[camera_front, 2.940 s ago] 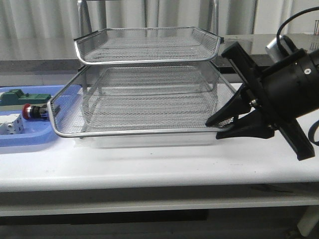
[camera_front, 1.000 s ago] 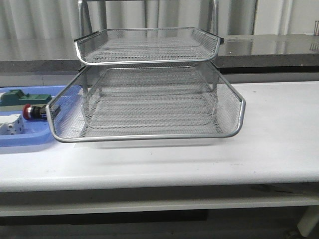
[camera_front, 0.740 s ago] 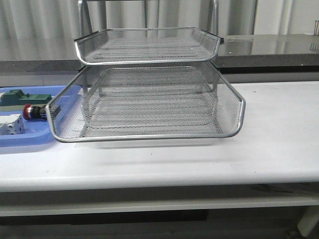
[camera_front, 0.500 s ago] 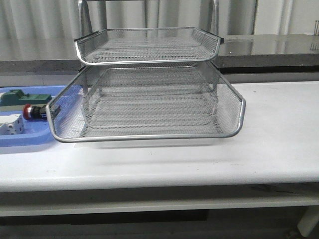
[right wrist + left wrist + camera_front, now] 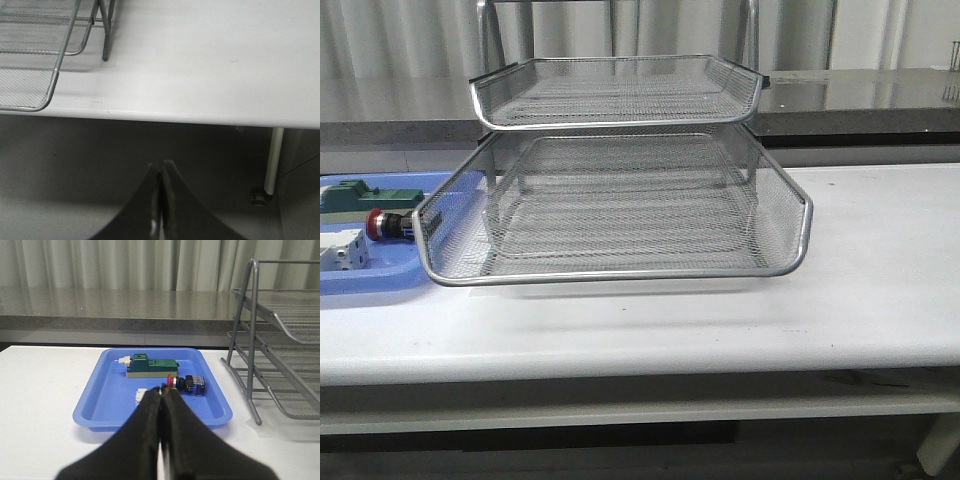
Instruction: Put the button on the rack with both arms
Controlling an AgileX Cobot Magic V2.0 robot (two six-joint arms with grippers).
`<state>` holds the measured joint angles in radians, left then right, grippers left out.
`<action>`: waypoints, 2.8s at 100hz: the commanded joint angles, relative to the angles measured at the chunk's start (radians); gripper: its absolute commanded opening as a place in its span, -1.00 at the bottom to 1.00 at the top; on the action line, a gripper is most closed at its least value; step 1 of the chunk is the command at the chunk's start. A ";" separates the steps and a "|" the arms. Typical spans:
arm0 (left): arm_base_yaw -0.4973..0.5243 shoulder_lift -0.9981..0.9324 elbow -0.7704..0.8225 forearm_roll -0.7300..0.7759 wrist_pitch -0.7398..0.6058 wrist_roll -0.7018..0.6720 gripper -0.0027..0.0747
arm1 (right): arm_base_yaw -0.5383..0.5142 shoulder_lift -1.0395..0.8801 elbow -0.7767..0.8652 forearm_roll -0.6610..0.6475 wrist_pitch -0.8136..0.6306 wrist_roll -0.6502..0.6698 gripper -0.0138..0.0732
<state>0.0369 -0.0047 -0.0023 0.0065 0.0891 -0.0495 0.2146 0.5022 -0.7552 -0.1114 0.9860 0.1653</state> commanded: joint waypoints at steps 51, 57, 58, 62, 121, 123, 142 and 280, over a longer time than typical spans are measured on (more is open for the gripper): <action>-0.004 -0.030 0.055 -0.006 -0.083 -0.010 -0.99 | 0.003 0.003 -0.033 -0.019 -0.058 0.002 -0.84; -0.004 -0.030 0.055 -0.006 -0.089 -0.010 -0.99 | 0.003 0.003 -0.033 -0.019 -0.058 0.002 -0.84; -0.004 -0.030 0.055 -0.006 -0.089 -0.010 -0.99 | 0.003 0.003 -0.033 -0.019 -0.058 0.002 -0.84; -0.004 -0.030 0.055 -0.006 -0.124 -0.010 -0.99 | 0.003 0.003 -0.033 -0.019 -0.058 0.002 -0.84; 0.013 0.320 -0.314 -0.102 -0.033 -0.010 -0.99 | 0.003 0.003 -0.033 -0.019 -0.058 0.002 -0.84; 0.013 0.341 -0.338 -0.102 -0.018 -0.010 -0.99 | 0.003 0.003 -0.033 -0.019 -0.058 0.002 -0.84; 0.013 0.639 -0.582 -0.102 0.155 -0.010 -0.99 | 0.003 0.003 -0.033 -0.019 -0.058 0.002 -0.84; 0.011 1.407 -1.193 -0.046 0.732 0.188 0.78 | 0.003 0.003 -0.033 -0.019 -0.058 0.002 -0.84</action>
<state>0.0476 1.4305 -1.1596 -0.0362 0.8533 0.1366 0.2146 0.5022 -0.7552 -0.1130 0.9860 0.1668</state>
